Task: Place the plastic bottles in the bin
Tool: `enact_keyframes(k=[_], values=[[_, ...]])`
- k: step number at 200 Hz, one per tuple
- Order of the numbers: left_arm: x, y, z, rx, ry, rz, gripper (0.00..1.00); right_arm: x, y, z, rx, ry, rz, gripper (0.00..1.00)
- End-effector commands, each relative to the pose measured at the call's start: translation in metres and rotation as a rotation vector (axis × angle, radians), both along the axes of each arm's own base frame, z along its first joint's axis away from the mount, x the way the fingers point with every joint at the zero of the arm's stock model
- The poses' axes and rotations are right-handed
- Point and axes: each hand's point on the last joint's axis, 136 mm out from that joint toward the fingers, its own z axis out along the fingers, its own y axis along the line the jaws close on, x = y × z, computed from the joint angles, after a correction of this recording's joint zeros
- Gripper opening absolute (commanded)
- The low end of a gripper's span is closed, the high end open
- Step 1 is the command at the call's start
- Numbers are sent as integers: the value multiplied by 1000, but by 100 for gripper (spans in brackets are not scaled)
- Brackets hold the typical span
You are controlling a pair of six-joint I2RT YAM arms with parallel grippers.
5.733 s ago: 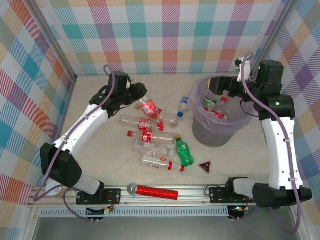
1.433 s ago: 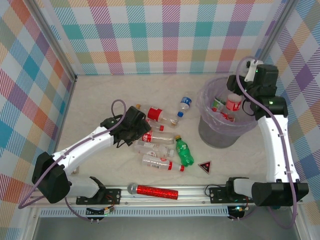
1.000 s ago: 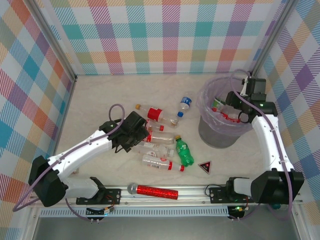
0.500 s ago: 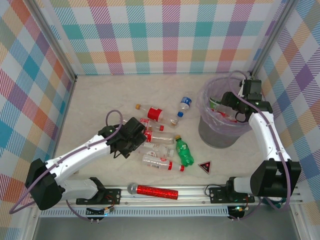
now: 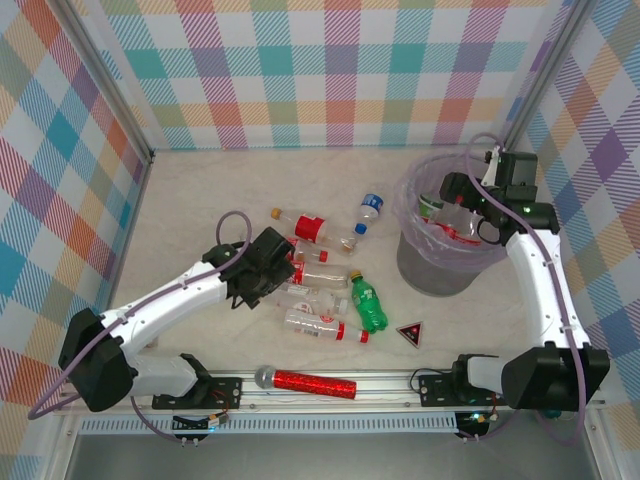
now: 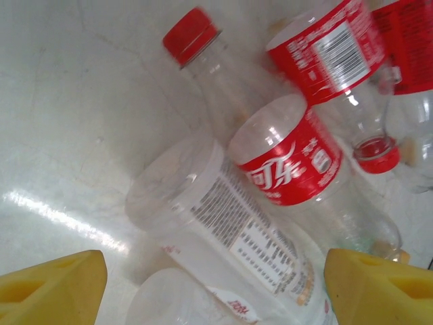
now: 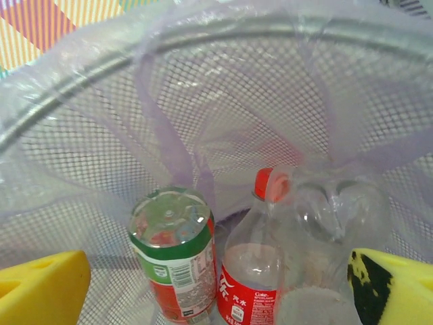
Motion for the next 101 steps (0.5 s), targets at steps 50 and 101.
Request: enact_keyframes(k=[50, 101], values=[[65, 3, 20, 125, -68, -179, 86, -26, 14, 44, 17, -103, 86, 100], [137, -26, 34, 333, -161, -591, 82, -37, 31, 55, 70, -142, 163, 100]])
